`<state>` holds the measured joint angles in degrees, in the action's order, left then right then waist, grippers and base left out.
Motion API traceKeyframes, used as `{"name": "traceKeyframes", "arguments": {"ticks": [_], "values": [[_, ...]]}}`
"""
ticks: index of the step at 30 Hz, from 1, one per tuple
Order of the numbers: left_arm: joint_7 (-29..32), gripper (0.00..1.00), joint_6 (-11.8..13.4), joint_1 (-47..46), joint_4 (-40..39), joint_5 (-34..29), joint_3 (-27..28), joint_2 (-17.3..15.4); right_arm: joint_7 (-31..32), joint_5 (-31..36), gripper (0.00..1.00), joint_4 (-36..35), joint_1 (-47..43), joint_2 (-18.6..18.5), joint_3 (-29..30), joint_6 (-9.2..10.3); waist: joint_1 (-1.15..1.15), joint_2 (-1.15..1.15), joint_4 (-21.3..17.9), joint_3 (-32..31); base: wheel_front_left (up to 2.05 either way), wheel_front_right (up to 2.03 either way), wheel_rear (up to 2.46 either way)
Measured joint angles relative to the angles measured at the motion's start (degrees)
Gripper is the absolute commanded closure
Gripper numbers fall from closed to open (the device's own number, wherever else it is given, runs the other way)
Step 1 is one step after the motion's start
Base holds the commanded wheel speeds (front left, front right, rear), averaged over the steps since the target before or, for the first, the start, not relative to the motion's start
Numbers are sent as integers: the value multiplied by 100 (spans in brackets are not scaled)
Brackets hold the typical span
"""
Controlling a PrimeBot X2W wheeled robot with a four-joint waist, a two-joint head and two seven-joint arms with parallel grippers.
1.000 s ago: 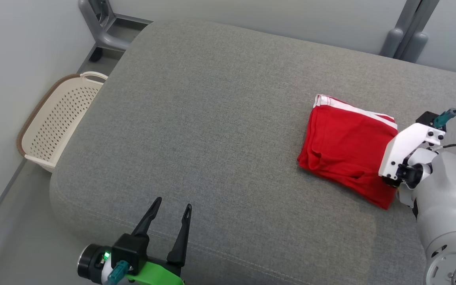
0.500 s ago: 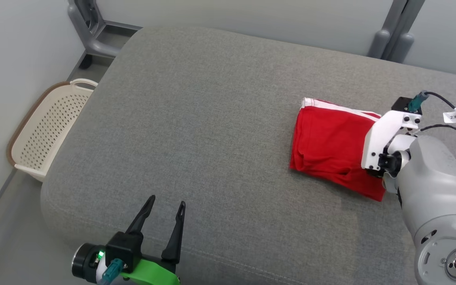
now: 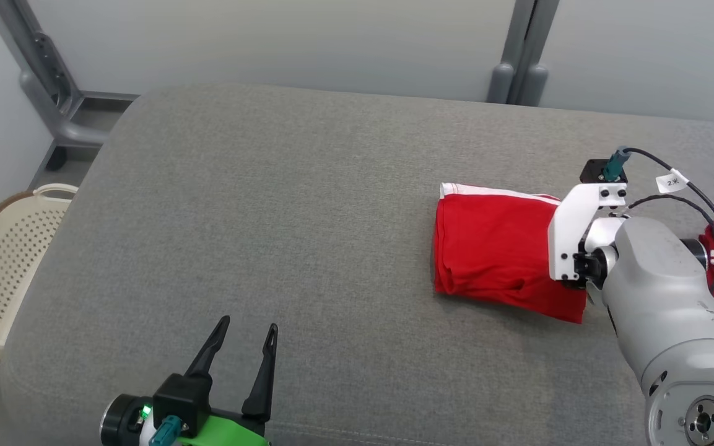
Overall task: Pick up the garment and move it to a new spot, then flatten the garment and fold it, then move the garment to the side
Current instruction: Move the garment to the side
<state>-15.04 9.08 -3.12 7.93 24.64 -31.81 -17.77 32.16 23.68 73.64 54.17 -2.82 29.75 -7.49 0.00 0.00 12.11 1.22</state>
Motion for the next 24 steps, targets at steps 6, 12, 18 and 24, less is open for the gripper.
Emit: {"name": "traceKeyframes", "arguments": {"ticks": [6, 12, 18, 24], "values": [[-1, 0, 10, 16, -36, 1, 49, -21, -83, -37, 100, 20, -1, -83, -682, 0, 0, 0, -430, -107, 0, 0, 0], [-1, 0, 10, 20, -46, 0, 74, -7, -203, -33, 100, 26, 43, -468, -1303, -1, 0, 0, -828, -173, 0, 0, 0], [-1, 0, -3, 18, -56, -20, 80, 20, -310, -66, 100, 26, 87, -1037, -1649, -1, 0, 0, -1124, -152, 0, 0, 0], [-1, 0, -48, 18, -52, -51, 97, 7, -408, -42, 100, -103, 109, -1351, -1942, -4, 0, 0, -1130, -70, 0, 0, 0]]}}
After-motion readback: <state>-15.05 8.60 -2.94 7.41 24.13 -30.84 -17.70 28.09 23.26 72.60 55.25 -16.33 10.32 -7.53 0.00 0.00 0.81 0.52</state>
